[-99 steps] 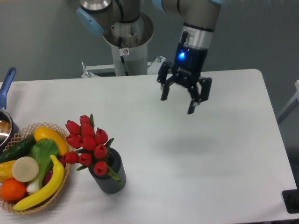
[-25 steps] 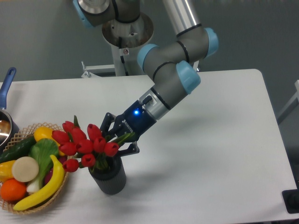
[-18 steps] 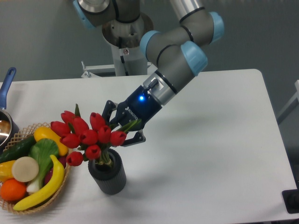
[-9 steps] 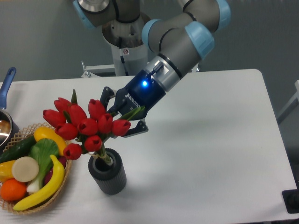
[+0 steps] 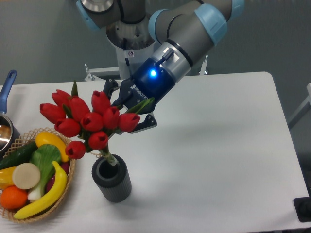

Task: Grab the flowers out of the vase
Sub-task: 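Lift the gripped tulips up out of the black vase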

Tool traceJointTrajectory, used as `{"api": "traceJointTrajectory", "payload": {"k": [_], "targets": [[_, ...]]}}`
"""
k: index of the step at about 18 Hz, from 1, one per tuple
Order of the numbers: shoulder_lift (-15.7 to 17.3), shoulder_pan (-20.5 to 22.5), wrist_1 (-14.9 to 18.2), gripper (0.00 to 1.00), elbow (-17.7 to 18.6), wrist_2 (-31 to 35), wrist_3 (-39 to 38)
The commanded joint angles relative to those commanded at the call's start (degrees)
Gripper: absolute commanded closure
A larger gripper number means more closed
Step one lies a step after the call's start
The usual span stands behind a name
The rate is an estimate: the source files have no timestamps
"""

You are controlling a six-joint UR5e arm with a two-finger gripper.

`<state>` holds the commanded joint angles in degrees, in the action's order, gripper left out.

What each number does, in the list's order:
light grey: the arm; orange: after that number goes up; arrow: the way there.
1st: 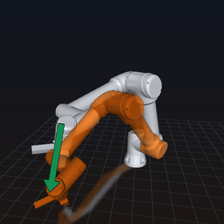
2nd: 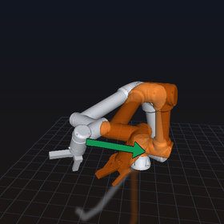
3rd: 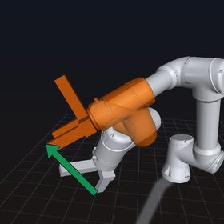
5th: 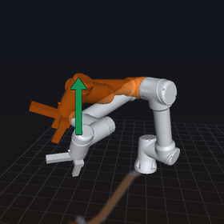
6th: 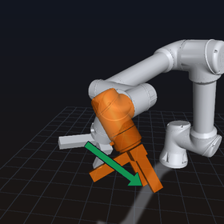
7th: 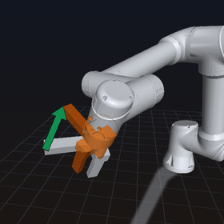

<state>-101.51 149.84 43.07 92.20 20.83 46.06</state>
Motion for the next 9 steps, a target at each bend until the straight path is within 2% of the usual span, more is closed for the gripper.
{"api": "traceJointTrajectory", "payload": {"k": [3, 6, 9], "targets": [[-0.09, 4.48, 0.0, 0.67, -0.26, -1.05, 0.0], [-0.87, 7.74, 0.09, 0.67, -2.45, -2.81, -0.01], [-2.28, 8.28, 0.09, 0.67, -3.51, -2.9, 0.52]]}}
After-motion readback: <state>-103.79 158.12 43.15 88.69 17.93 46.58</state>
